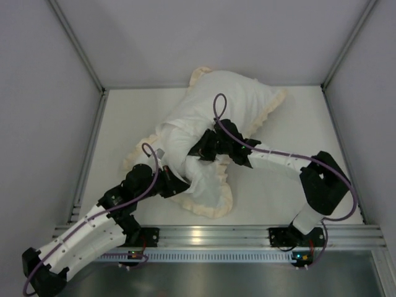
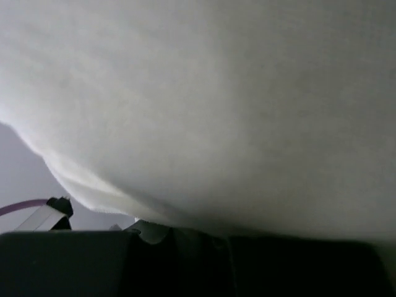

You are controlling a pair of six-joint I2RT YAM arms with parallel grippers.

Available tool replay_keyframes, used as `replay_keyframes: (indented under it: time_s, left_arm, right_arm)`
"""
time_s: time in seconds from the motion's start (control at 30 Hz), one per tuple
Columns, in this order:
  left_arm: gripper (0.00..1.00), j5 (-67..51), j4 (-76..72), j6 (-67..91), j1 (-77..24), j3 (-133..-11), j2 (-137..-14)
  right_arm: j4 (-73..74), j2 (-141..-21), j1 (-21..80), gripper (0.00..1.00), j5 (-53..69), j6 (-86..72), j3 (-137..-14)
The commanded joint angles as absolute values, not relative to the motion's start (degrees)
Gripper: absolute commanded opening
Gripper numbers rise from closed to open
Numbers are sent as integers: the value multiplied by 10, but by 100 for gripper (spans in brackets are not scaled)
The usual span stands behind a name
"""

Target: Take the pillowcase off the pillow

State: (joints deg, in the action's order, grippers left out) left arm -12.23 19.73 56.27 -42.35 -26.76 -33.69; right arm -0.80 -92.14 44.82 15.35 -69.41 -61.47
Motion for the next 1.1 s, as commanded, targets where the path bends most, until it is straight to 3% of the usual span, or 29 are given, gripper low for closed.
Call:
replay_keyframes:
  time_s: [0.0,0.07,0.17,0.2,0.23,0.3,0.33,0.4,0.6,0.63,0.67,0.73,0.77,0.87,1.07]
  left_arm:
    - [2,-291,157,604,-439,-277,-330]
    - [5,-297,156,605,-439,-287,-334]
    - [20,-310,141,606,-439,-287,-337]
    - [35,-311,135,608,-439,-283,-342]
    - [38,-311,130,610,-439,-277,-345]
    - [36,-312,123,602,-439,-257,-364]
    - [18,-305,125,599,-438,-248,-368]
    - [0,-264,154,595,-439,-221,-374]
    - [0,-156,251,600,-439,-208,-259]
    - [4,-146,262,593,-439,-220,-247]
    - [32,-142,276,590,-439,-233,-233]
    - [65,-139,299,574,-439,-268,-223]
    - [87,-131,308,571,-439,-279,-223]
    - [98,-106,326,568,-439,-290,-242]
    - [99,-162,222,585,-439,-269,-265]
  right_arm:
    - [-329,-979,453,0,77,-820,-679]
    - [-393,-1005,457,0,66,-862,-674]
    - [-429,-1049,470,0,48,-888,-712]
    - [-427,-1065,478,0,44,-890,-726]
    - [-426,-1070,482,0,40,-892,-751]
    - [-428,-1071,487,0,38,-898,-766]
    - [-429,-1064,486,0,36,-897,-765]
    - [-410,-1007,478,0,19,-863,-735]
    - [-185,-794,447,0,-9,-699,-637]
    - [-152,-775,446,0,-18,-643,-630]
    - [-101,-740,444,0,-26,-621,-623]
    - [-89,-709,440,0,-30,-582,-584]
    - [-86,-697,432,0,-21,-581,-572]
    - [-102,-666,426,0,10,-607,-540]
    - [-147,-689,426,0,47,-651,-566]
